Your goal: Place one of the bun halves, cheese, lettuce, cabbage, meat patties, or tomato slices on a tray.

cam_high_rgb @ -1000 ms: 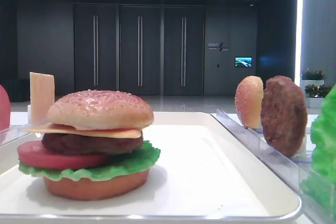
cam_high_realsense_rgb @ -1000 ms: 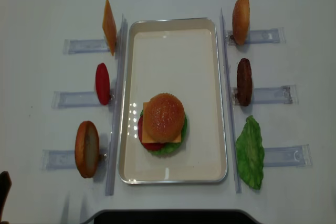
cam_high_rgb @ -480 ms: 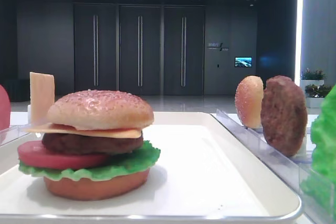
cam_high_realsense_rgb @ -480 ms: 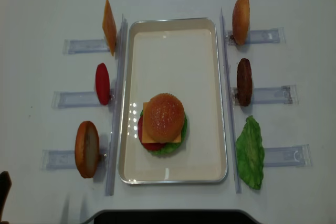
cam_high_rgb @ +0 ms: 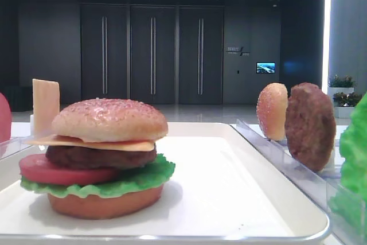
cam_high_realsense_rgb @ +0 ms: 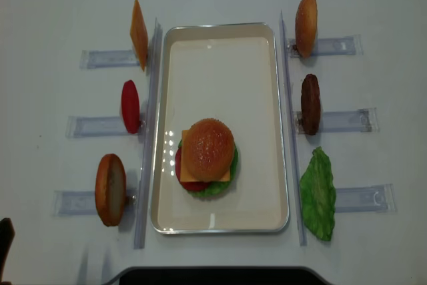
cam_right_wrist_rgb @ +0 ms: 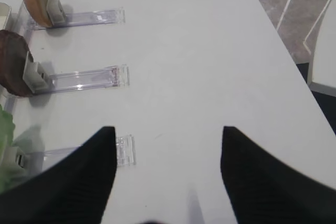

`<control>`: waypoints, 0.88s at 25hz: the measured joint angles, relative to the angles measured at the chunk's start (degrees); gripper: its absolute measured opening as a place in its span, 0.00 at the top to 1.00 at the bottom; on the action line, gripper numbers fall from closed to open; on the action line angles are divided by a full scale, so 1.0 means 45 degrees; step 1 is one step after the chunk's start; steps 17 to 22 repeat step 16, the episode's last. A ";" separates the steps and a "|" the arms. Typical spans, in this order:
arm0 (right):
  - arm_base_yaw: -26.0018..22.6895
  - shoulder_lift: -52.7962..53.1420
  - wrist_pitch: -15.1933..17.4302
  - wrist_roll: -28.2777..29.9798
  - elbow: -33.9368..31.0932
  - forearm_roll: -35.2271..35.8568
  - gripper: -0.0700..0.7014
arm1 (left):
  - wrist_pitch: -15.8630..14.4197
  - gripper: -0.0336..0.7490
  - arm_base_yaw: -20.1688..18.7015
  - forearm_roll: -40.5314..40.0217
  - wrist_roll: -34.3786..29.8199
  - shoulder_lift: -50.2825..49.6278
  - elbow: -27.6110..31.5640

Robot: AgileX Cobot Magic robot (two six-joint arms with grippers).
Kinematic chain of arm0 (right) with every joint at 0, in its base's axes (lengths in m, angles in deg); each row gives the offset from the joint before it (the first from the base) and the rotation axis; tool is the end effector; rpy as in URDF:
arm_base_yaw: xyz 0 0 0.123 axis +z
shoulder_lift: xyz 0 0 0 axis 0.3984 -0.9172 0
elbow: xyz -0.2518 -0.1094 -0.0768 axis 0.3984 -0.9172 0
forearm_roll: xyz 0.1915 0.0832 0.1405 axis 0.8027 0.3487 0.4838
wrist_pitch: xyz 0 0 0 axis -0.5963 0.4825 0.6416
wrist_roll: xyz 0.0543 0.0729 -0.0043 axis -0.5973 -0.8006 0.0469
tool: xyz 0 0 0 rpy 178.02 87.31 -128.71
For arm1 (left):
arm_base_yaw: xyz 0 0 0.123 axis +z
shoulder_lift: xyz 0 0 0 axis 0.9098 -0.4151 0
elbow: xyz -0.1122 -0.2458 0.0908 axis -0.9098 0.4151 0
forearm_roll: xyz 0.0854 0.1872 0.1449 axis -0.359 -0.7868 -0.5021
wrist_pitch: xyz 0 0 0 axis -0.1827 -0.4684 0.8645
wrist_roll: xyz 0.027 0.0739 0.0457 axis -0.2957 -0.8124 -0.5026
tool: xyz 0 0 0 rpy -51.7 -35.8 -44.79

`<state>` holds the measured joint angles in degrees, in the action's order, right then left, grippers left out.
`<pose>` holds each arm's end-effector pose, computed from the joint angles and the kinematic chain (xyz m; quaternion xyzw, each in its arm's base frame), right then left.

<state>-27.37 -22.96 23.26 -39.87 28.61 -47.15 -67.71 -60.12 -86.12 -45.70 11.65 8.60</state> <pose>-0.0110 0.0008 0.2724 0.0296 0.8711 -0.0167 0.4900 -0.0067 -0.0038 0.2667 -0.0107 0.8684 0.0197 0.4953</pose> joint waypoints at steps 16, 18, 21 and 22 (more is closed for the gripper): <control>0.0111 0.0010 -0.0164 0.0068 -0.0015 0.0000 0.37 | 0.0000 0.52 0.0000 0.0000 -0.0005 0.0000 0.0000; 0.0111 0.0010 -0.0164 0.0068 -0.0015 0.0000 0.37 | 0.0000 0.52 0.0000 0.0000 -0.0005 0.0000 0.0000; 0.0111 0.0010 -0.0164 0.0068 -0.0015 0.0000 0.37 | 0.0000 0.52 0.0000 0.0000 -0.0005 0.0000 0.0000; 0.0111 0.0010 -0.0164 0.0068 -0.0015 0.0000 0.37 | 0.0000 0.52 0.0000 0.0000 -0.0005 0.0000 0.0000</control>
